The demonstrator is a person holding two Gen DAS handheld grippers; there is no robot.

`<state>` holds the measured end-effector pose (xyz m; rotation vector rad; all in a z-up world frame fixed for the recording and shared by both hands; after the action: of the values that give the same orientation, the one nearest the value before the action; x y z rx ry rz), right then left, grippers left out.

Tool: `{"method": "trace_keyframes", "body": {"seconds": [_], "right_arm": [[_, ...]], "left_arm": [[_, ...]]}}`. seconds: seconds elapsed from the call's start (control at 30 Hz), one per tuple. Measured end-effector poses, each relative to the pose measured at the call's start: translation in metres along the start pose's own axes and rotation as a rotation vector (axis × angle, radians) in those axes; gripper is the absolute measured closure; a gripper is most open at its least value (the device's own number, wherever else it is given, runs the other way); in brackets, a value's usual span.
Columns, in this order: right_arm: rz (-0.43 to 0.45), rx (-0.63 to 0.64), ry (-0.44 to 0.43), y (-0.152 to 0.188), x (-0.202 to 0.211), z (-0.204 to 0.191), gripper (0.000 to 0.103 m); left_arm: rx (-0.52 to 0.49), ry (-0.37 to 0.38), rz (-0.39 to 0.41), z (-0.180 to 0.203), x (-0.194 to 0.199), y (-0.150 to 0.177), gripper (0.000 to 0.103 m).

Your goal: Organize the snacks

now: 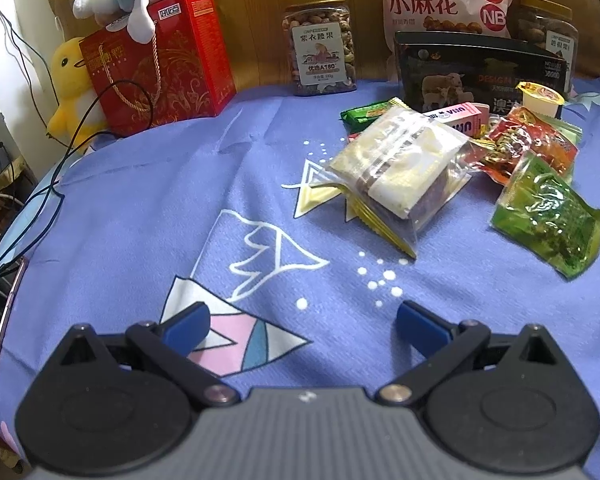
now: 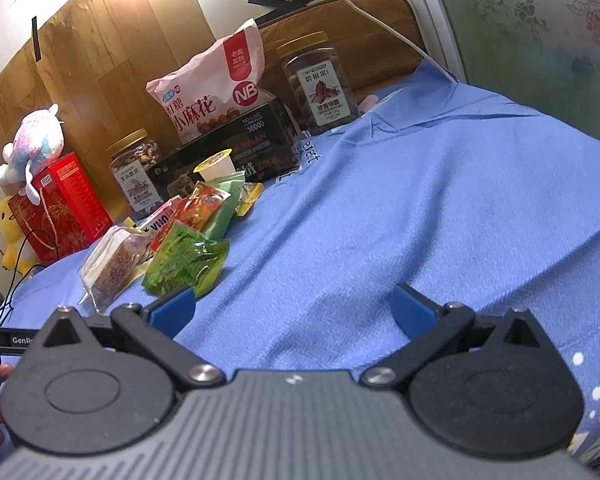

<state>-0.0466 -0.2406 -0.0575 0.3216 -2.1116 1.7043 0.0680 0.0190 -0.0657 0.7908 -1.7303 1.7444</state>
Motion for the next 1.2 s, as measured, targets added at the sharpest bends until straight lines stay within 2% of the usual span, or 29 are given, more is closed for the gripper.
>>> {"method": "trace_keyframes", "body": {"seconds": [0.73,1.2], "right_arm": [[0.017,0.176,-0.095,-0.004,-0.019,-0.041,0.000],[-0.004,0.190,-0.134,-0.006,-0.029,-0.050,0.000]], "left_arm": [[0.018,-0.093,0.030,-0.015,-0.016,-0.022,0.000],[0.003,-0.107,0.056,-0.014,-0.022,-0.030,0.000]]}}
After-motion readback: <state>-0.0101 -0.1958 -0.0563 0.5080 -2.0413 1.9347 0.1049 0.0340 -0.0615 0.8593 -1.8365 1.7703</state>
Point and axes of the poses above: each gripper's, at about its wrist camera, not at the fingertips, and x roughly against the way its jaws point, z to its right, y to its underside, the point moved 8 cm from there along -x, roughly the way its jaws point, and after that the axes turned 14 degrees about x, right-handed, at the moved point
